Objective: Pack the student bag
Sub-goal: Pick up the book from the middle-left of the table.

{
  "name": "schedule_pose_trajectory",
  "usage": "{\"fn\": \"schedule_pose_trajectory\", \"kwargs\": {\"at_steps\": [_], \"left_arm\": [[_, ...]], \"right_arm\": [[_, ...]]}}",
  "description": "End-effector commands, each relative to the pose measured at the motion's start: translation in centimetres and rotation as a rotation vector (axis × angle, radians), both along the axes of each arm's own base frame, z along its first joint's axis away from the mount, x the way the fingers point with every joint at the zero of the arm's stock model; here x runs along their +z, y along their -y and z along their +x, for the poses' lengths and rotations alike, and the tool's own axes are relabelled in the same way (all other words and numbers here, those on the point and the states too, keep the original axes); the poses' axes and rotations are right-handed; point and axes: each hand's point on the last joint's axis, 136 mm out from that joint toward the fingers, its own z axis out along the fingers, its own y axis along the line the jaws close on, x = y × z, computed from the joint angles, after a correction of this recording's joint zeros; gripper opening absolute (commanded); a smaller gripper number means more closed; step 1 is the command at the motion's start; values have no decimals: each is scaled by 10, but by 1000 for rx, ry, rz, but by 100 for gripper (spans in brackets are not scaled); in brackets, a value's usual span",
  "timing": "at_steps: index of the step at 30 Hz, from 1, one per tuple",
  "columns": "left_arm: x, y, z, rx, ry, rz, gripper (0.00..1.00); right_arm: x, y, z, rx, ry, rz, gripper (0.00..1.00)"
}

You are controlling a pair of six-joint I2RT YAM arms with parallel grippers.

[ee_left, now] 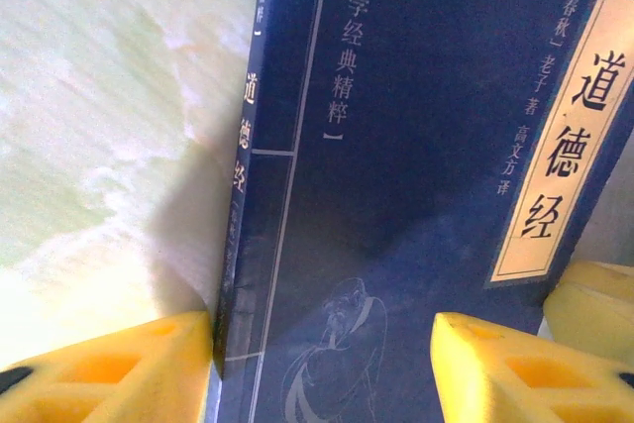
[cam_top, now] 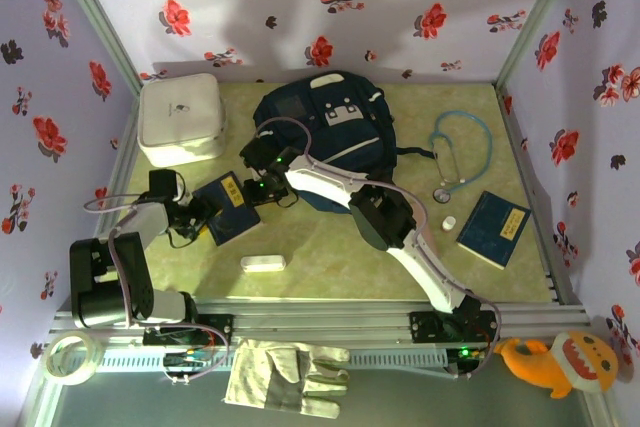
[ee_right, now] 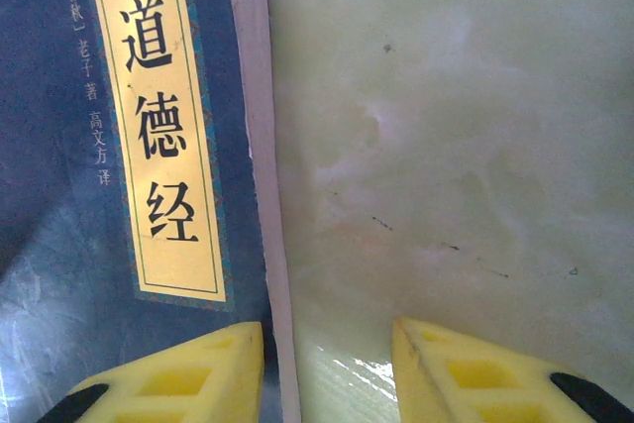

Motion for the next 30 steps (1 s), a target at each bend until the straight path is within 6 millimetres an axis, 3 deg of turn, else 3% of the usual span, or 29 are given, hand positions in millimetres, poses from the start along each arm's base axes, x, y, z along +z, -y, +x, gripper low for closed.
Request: {"fn": "schedule_pose_trajectory", "kwargs": {"at_steps": [1,14,24,30], "left_arm": [[10,9,12,-31,41,-60,59],[69,31,38,-47,196,-227,50],[55,52,38,-107,162,-288,47],[54,55,43,-113,161,-291,39]], "right_arm": [[-34,11,-10,2,-37,-82,38],[-38,17,-8,-12,-33,-104,34],[-47,25,-5,-42,-60,-116,31],[-48,28,-3,-50,-64,-123,30]]}}
